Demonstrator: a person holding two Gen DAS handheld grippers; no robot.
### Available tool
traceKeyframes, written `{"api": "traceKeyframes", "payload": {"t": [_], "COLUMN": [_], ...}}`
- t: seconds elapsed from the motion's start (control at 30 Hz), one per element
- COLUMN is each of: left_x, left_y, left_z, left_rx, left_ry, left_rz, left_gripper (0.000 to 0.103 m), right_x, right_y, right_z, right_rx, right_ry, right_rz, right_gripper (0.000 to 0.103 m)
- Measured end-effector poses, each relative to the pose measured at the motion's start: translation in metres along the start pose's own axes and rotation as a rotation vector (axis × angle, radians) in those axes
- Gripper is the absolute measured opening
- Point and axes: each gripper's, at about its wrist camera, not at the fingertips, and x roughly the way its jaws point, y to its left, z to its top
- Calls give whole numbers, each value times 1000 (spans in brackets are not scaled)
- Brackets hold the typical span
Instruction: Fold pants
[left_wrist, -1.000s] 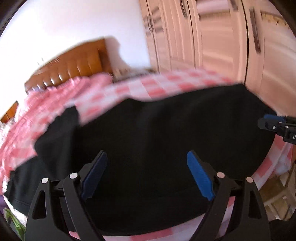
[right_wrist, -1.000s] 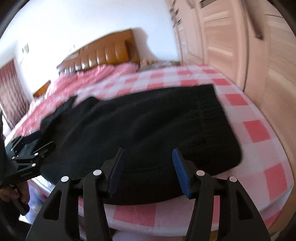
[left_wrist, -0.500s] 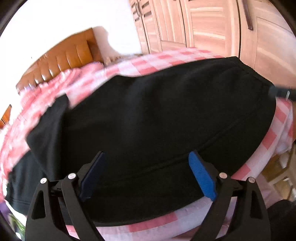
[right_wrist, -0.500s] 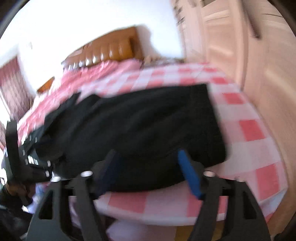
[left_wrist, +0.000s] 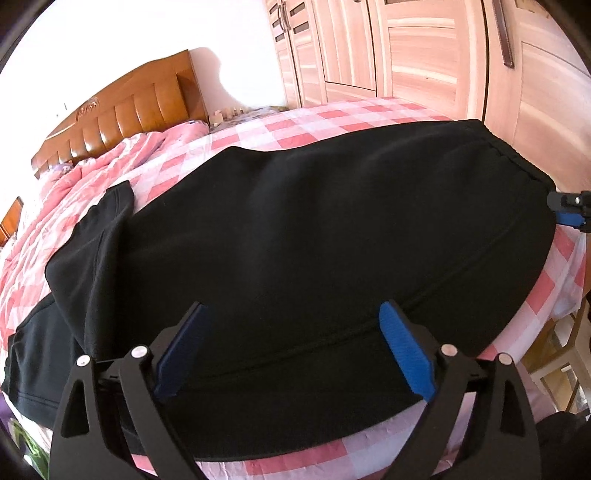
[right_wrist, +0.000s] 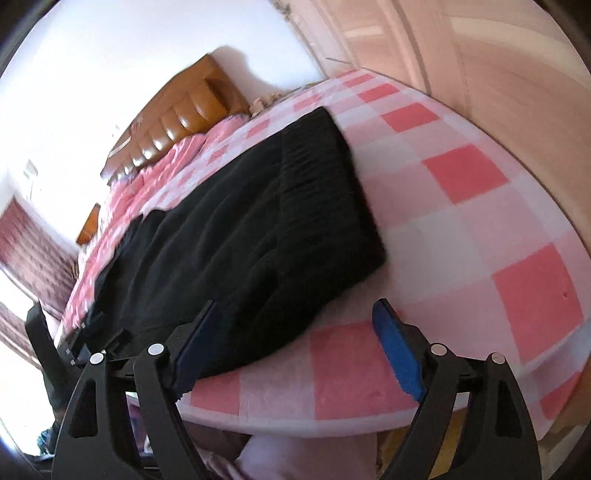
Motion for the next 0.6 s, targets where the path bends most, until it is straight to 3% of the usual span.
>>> {"api": "traceKeyframes", "payload": {"t": [0.23,0.37,0.47,0.6], "left_x": [5,9,9,8], "left_y": [5,11,13,11], "left_z": [-3,-4,-6,-6], "left_rx": [-35,-76,-85,-82], "left_ry": [6,11,12,9], "left_rz": [-13,-47,-61,-55], "left_gripper": [100,102,102,102], "right_x": [14,13,9,10], "right_y": [17,14,3,-4], "right_z": [7,7,9,17], "right_rx": [-42,-31,23,65], "right_ry": [-3,-22,-42,-70], "right_rz": [-60,-87,-50,-80], "right_gripper": [85,74,72,72]}}
